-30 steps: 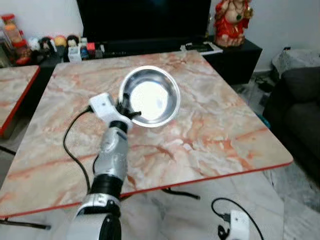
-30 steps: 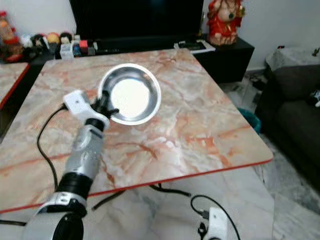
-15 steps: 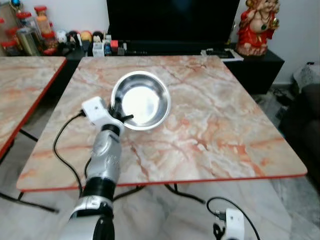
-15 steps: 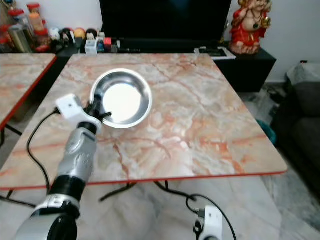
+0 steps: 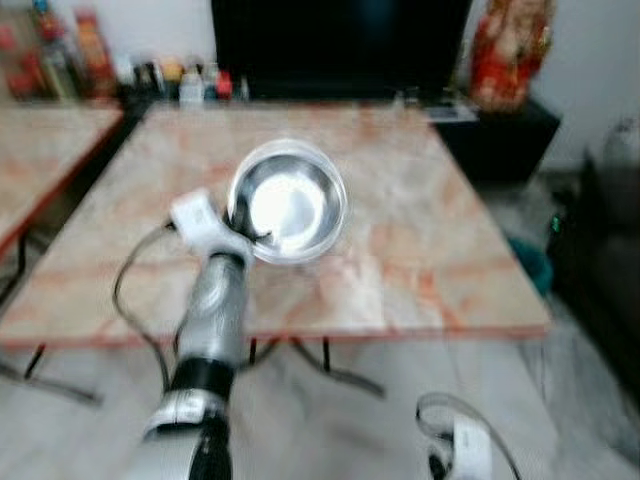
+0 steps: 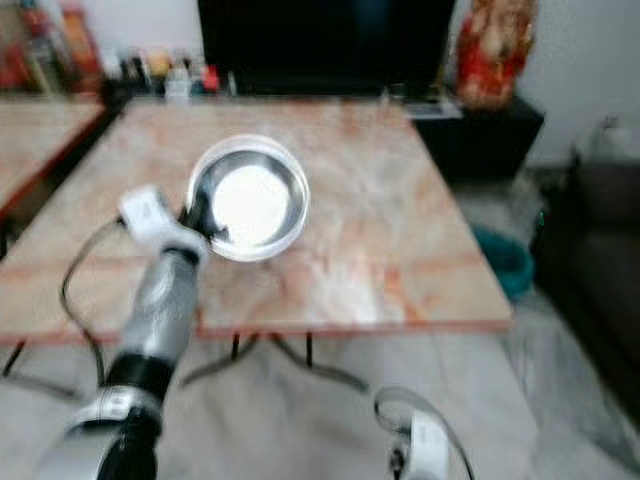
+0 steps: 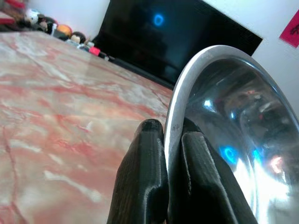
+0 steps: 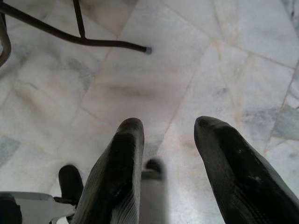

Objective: Setting the table

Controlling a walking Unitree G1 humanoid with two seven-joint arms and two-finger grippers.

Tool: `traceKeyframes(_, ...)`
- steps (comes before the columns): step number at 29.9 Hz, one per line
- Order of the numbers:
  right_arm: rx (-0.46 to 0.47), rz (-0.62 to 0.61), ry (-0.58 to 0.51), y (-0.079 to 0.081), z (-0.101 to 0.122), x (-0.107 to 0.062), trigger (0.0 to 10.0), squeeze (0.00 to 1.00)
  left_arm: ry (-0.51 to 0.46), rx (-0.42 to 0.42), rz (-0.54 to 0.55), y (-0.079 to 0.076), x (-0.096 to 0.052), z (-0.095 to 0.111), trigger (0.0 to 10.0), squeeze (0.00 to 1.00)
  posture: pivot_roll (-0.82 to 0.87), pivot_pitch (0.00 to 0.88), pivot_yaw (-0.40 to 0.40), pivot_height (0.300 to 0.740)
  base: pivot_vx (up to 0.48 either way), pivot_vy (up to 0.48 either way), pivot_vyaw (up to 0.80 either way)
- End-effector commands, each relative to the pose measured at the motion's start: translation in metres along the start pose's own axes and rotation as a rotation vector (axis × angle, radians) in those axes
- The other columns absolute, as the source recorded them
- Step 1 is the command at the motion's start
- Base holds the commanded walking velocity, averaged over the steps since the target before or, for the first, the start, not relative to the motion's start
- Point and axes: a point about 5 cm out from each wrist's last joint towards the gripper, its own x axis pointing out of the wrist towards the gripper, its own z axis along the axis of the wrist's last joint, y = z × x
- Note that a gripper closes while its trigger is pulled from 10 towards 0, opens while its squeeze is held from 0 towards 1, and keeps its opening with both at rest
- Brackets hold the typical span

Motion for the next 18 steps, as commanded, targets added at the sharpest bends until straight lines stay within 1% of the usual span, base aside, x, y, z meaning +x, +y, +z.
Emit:
traceKeyframes(1, -0.004, -0.014, -0.004, -0.005, 0.000, 0.000, 10.0, 0.00, 0.013, -0.002, -0.013, -0.007, 0.003, 0.000, 10.0, 0.00, 0.04, 0.000, -0.025, 0.736, 0.000, 0.000, 0.00)
traceKeyframes(4, -0.004, -0.014, -0.004, -0.005, 0.000, -0.001, 10.0, 0.00, 0.021, -0.007, -0.007, -0.006, 0.003, -0.001, 10.0, 0.00, 0.04, 0.000, -0.027, 0.736, 0.000, 0.000, 0.00)
traceKeyframes(6, -0.004, -0.013, -0.001, -0.006, 0.000, -0.001, 10.0, 0.00, 0.055, -0.010, 0.021, 0.003, 0.005, -0.002, 10.0, 0.00, 0.04, 0.000, -0.028, 0.736, 0.000, 0.000, 0.00)
traceKeyframes(9, -0.004, -0.011, 0.001, -0.005, 0.000, 0.000, 10.0, 0.00, 0.068, 0.002, 0.040, 0.009, 0.006, -0.002, 10.0, 0.00, 0.04, 0.000, -0.028, 0.736, 0.000, 0.000, 0.00)
traceKeyframes(10, -0.003, -0.010, 0.002, -0.005, 0.000, 0.000, 10.0, 0.00, 0.081, 0.016, 0.064, 0.013, 0.006, -0.003, 10.0, 0.00, 0.04, 0.000, -0.028, 0.736, 0.000, 0.000, 0.00)
traceKeyframes(11, -0.003, -0.010, 0.002, -0.005, 0.000, 0.000, 10.0, 0.00, 0.081, 0.016, 0.064, 0.013, 0.006, -0.003, 10.0, 0.00, 0.04, 0.000, -0.028, 0.736, 0.000, 0.000, 0.00)
traceKeyframes(12, -0.003, -0.009, 0.002, -0.005, 0.000, 0.000, 10.0, 0.00, 0.093, 0.014, 0.098, 0.019, 0.007, -0.003, 10.0, 0.00, 0.04, 0.000, -0.028, 0.736, 0.000, 0.000, 0.00)
traceKeyframes(13, -0.003, -0.009, 0.003, -0.005, 0.000, 0.000, 10.0, 0.00, 0.110, 0.006, 0.128, 0.024, 0.007, -0.004, 10.0, 0.00, 0.04, 0.000, -0.028, 0.736, 0.000, 0.000, 0.00)
traceKeyframes(14, -0.004, -0.008, 0.003, -0.004, 0.000, 0.000, 10.0, 0.00, 0.145, -0.033, 0.161, 0.031, 0.008, -0.007, 10.0, 0.00, 0.04, 0.000, -0.029, 0.736, 0.000, 0.000, 0.00)
traceKeyframes(16, -0.004, -0.008, 0.004, -0.004, 0.000, 0.000, 10.0, 0.00, 0.154, -0.048, 0.166, 0.032, 0.008, -0.007, 10.0, 0.00, 0.04, 0.000, -0.029, 0.736, 0.000, 0.000, 0.00)
traceKeyframes(17, -0.005, -0.008, 0.004, -0.004, 0.000, 0.000, 10.0, 0.00, 0.197, -0.092, 0.178, 0.034, 0.009, -0.011, 10.0, 0.00, 0.04, 0.000, -0.029, 0.736, 0.000, 0.000, 0.00)
traceKeyframes(18, -0.005, -0.008, 0.005, -0.004, -0.001, 0.000, 10.0, 0.00, 0.214, -0.115, 0.192, 0.035, 0.008, -0.013, 10.0, 0.00, 0.04, 0.000, -0.027, 0.736, 0.000, 0.000, 0.00)
